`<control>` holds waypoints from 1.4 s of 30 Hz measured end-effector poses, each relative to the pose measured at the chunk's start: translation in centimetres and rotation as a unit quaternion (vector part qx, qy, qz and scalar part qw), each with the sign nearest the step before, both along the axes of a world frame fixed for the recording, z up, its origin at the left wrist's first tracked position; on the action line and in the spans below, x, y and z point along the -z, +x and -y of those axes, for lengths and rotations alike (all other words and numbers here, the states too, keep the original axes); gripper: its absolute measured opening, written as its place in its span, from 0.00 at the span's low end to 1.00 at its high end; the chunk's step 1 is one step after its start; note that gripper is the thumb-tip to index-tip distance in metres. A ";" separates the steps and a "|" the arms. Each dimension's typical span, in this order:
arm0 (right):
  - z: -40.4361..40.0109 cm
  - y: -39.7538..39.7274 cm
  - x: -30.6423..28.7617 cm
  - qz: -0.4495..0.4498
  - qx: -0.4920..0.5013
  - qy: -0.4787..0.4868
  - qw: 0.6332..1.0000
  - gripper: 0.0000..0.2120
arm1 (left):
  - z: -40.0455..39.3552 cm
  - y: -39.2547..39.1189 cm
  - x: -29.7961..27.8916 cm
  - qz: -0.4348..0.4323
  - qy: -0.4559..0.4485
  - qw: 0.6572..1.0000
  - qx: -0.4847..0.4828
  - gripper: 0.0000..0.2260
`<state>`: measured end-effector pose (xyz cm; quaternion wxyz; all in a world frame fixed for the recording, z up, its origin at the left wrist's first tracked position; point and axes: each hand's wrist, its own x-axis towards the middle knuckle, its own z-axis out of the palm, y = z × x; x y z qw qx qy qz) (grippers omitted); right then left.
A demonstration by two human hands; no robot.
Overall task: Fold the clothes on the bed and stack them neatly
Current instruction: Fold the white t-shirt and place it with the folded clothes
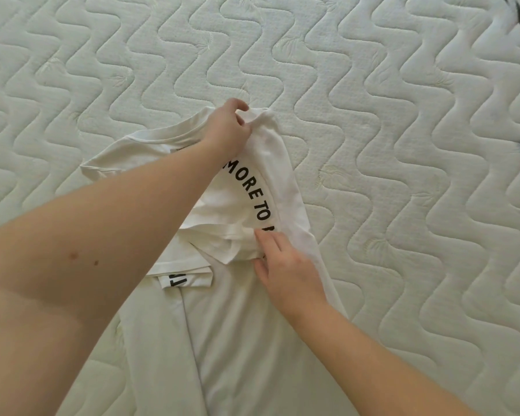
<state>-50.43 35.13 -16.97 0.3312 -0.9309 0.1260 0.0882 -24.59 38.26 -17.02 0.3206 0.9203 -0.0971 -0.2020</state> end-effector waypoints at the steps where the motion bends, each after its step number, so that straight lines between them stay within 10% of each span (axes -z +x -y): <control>1: -0.2 -0.6 0.1 -0.003 -0.012 -0.002 1.000 0.22 | -0.1 -0.6 0.2 0.019 0.019 1.000 0.008 0.18; 10: 0.2 -4.2 2.1 0.040 0.021 -0.186 0.981 0.33 | -3.7 -3.4 1.7 -0.066 0.166 0.984 -0.009 0.20; 25: -0.8 0.0 0.8 0.205 0.029 -0.102 0.973 0.03 | -10.8 -9.3 0.7 0.013 0.044 0.989 -0.140 0.06; 36: -2.5 -1.6 1.8 0.049 -0.091 -0.128 0.986 0.24 | -12.2 -7.8 1.5 -0.034 0.159 0.979 -0.126 0.02; 42: -1.3 -1.7 2.9 0.097 -0.075 -0.148 0.981 0.14 | -9.2 -5.8 2.0 -0.043 0.069 0.991 -0.108 0.13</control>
